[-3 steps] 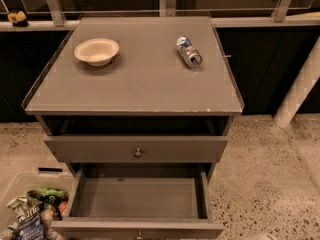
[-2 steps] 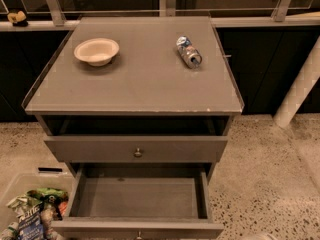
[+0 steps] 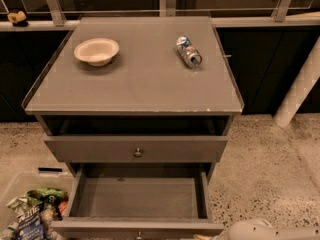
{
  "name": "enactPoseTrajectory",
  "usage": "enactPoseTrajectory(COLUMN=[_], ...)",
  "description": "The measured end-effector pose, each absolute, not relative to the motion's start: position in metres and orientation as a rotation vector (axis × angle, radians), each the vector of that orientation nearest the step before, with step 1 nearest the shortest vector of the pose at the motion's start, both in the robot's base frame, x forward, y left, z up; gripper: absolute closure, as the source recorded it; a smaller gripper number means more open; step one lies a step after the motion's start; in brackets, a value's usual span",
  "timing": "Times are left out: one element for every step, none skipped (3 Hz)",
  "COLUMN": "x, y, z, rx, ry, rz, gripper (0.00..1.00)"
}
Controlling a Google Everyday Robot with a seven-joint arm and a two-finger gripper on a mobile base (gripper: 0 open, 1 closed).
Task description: Close middle drawer
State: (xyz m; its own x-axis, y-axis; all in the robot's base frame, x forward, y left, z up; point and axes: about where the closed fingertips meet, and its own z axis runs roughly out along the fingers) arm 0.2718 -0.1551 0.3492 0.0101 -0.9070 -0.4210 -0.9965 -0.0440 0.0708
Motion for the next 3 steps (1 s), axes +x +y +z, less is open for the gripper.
enactPoseTrajectory(x=[0.302, 0.332, 0.372], y=[-0.148, -0.138, -0.113], z=[0.356, 0.354, 0.361], rx=[-2.045, -2.039, -2.047], ry=[1.957, 1.98, 2.006], rz=[0.461, 0.426, 0.388], gripper=[0.0, 0.0, 0.0])
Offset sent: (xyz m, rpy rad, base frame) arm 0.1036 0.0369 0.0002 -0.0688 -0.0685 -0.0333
